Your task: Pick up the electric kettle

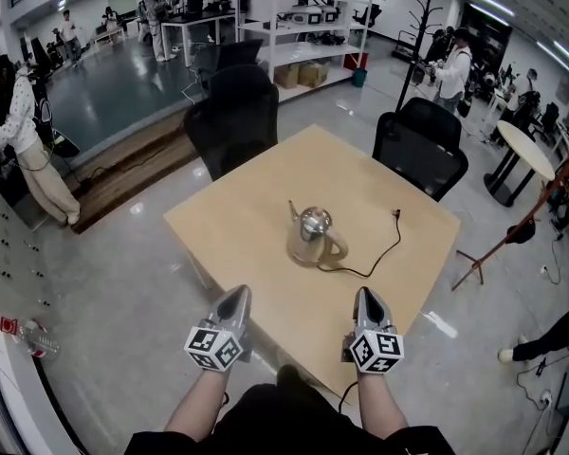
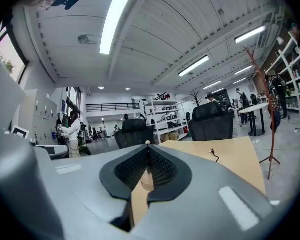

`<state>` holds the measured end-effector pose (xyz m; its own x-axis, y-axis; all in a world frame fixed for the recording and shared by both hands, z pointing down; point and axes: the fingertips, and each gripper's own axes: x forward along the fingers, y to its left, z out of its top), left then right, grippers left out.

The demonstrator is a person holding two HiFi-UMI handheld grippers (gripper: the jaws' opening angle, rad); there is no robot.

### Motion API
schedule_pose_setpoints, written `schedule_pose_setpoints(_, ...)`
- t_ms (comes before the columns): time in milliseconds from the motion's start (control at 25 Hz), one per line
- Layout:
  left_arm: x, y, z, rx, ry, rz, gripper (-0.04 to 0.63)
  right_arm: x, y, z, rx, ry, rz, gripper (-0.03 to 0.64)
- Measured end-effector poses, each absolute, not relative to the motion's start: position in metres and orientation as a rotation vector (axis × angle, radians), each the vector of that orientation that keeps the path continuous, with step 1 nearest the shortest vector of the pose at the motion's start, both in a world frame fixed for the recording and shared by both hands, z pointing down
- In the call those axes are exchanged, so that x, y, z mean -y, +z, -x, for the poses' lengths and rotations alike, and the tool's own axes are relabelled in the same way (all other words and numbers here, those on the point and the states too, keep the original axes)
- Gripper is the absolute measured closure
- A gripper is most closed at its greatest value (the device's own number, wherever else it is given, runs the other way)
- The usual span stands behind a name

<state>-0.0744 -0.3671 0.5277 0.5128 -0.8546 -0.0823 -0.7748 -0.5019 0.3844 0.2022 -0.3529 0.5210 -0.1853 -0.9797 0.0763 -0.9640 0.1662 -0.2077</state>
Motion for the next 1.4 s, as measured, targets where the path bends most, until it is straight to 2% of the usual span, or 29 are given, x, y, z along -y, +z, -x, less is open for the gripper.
schedule_pose_setpoints(400, 0.411, 0.542, 0.061, 1.352, -0.303, -2.415, 0.597, 0.407, 0.549, -0.213, -2.385, -0.334, 2.045, 0.611)
schedule_pose_setpoints(600, 0.427, 0.561, 0.059, 1.323, -0.210, -2.405, 0.597, 0.425, 0.576, -0.199, -2.598, -0.232, 2.141, 0.549)
schedule_pose_setpoints(680, 0.436, 0.566, 0.056, 1.314, -0.196, -2.396, 0.597, 0.431, 0.587, -0.199, -2.620, -0.265, 2.156, 0.510)
schedule_pose_setpoints(960, 0.469, 0.577, 0.046, 1.296, -0.169, -2.371, 0.597, 0.443, 0.613, -0.184, -2.690, -0.371, 2.079, 0.439)
schedule_pose_setpoints(1400, 0.492, 0.595, 0.041, 1.309, -0.117, -2.325, 0.597, 0.458, 0.631, -0.173, -2.683, -0.440, 2.070, 0.438)
